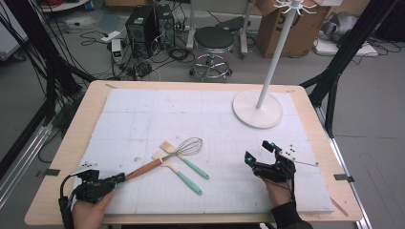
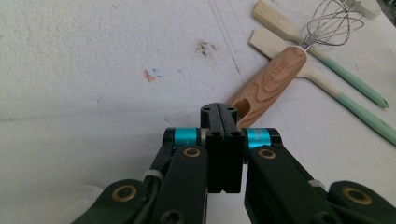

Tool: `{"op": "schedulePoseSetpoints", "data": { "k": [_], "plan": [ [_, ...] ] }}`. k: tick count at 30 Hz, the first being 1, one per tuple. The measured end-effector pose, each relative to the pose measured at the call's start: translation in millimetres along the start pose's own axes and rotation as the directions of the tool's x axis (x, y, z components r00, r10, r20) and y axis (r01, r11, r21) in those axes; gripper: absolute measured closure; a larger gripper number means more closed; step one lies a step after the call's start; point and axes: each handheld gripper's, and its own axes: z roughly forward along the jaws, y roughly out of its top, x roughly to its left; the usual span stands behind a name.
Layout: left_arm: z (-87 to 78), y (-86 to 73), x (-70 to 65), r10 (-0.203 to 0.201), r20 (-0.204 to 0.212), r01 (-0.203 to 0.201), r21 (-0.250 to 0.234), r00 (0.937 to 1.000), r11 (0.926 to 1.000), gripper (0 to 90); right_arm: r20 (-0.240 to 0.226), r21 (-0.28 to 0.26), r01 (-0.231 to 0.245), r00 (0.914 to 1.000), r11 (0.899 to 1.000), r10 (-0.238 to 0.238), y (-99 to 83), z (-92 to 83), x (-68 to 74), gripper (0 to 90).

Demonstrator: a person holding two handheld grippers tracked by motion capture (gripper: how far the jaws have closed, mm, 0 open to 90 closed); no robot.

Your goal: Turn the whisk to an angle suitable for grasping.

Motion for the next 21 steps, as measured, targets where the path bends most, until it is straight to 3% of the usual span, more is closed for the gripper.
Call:
{"op": "schedulePoseSetpoints", "data": {
  "k": [10, 21],
  "plan": [
    [-0.7, -2.8, -5.3, -0.006, -0.018, 0.006, -0.001, 0.9998, 1.0, 90.0, 0.01, 0.001, -0.004, 0.9999, 1.0, 0.004, -0.3, -0.5, 0.6, 11.6],
    [-1.0, -3.4, -4.6, -0.02, 0.021, 0.02, -0.009, 0.9996, 0.9998, 90.0, 0.014, -0.002, -0.006, 0.9999, 1.0, 0.006, -0.3, -1.4, -0.5, 11.6]
  ]
}}
